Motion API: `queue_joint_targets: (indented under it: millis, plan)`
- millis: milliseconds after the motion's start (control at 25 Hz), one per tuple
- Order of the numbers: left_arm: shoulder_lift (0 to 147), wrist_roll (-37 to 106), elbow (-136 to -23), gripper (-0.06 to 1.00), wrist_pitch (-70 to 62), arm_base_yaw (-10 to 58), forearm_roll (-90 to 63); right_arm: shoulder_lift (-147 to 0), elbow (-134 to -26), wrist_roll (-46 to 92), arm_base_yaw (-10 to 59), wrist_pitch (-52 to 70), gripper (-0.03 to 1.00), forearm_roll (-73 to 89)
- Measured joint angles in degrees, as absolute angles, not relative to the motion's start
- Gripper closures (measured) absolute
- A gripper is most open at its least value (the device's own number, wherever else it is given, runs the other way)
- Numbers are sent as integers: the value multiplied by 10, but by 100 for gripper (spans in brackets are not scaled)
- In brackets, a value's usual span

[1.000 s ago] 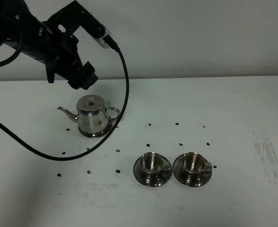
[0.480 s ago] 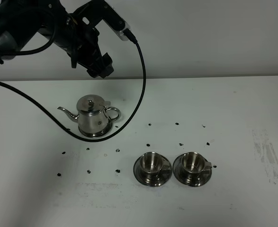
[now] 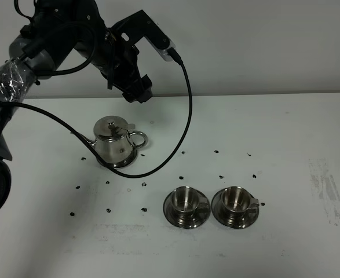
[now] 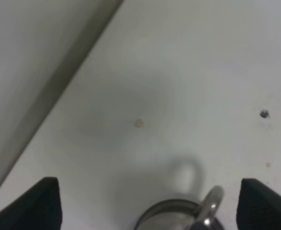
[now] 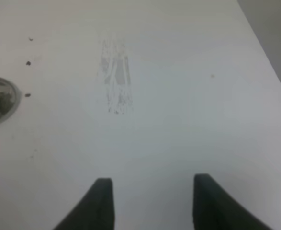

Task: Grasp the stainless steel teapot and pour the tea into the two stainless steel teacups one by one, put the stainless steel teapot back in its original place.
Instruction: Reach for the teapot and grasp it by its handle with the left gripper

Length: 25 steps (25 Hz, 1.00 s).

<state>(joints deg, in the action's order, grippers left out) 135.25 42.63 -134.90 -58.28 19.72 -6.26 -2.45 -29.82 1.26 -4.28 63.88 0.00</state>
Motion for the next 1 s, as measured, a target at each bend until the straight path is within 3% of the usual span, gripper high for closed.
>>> queue_joint_targets:
  millis: [600,1000]
  plan:
    - [1388,434,-1351,23,-580,236,-66,-25,-298,9,-43,639,72,7]
    - [1389,427,-1336,23,-583,237,-76,-25,-298,9,-43,639,74,8]
